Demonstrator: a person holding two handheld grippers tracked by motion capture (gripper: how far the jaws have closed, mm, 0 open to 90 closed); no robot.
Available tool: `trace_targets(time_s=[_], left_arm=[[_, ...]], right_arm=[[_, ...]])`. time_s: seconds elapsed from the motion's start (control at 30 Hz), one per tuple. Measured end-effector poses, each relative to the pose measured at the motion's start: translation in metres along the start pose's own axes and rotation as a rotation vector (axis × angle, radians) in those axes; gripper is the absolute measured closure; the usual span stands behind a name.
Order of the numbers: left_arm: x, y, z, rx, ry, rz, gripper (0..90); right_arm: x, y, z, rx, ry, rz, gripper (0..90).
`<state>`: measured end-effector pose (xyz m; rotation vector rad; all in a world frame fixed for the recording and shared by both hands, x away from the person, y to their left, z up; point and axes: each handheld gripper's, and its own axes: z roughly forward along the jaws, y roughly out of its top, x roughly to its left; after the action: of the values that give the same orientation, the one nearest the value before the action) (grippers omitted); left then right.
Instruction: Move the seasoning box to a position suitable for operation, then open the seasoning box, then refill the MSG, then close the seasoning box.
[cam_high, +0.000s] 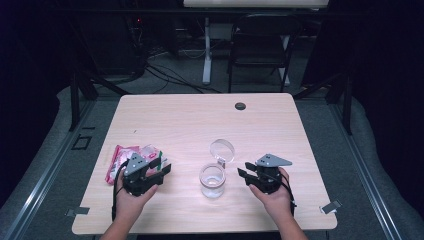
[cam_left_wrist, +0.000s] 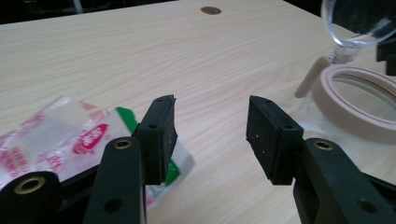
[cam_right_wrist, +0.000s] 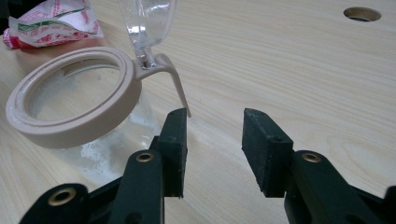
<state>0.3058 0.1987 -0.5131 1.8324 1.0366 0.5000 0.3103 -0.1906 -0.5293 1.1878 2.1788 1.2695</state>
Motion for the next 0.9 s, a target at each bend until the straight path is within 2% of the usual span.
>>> trace_targets(time_s=[0.27, 0.33, 0.37, 0.4, 0.47, 0.6, 0.63, 0.8, 0.9], left_arm=[[0.022, 0.000, 0.000, 0.005, 0.058, -0.015, 48.6], [0.023, 0.000, -0.001, 0.000, 0.061, -0.016, 48.6], [0.029, 0.001, -0.003, -0.011, 0.067, -0.024, 48.6], [0.029, 0.001, -0.003, -0.011, 0.067, -0.024, 48.7], [0.037, 0.002, -0.005, 0.008, 0.084, -0.033, 49.3], [0.044, 0.002, -0.009, 0.006, 0.109, -0.019, 50.2], [0.048, 0.001, -0.011, 0.003, 0.115, -0.027, 49.6], [0.054, 0.001, -0.013, 0.019, 0.129, -0.032, 46.9], [0.056, 0.002, -0.012, 0.018, 0.122, -0.047, 41.2]], right_arm=[[0.006, -0.001, -0.002, -0.003, -0.002, -0.046, 58.2], [0.006, -0.001, -0.002, -0.002, -0.001, -0.047, 58.1], [0.007, -0.001, -0.001, -0.004, -0.002, -0.049, 58.0], [0.007, -0.001, -0.002, -0.004, 0.000, -0.053, 58.0], [0.009, -0.001, -0.002, -0.008, -0.003, -0.060, 57.9], [0.009, 0.000, -0.003, -0.013, -0.005, -0.068, 57.8], [0.008, 0.000, -0.003, -0.016, -0.009, -0.065, 57.7], [0.007, -0.001, -0.003, -0.014, -0.008, -0.061, 57.2], [0.007, -0.002, -0.002, -0.012, -0.005, -0.058, 56.9]])
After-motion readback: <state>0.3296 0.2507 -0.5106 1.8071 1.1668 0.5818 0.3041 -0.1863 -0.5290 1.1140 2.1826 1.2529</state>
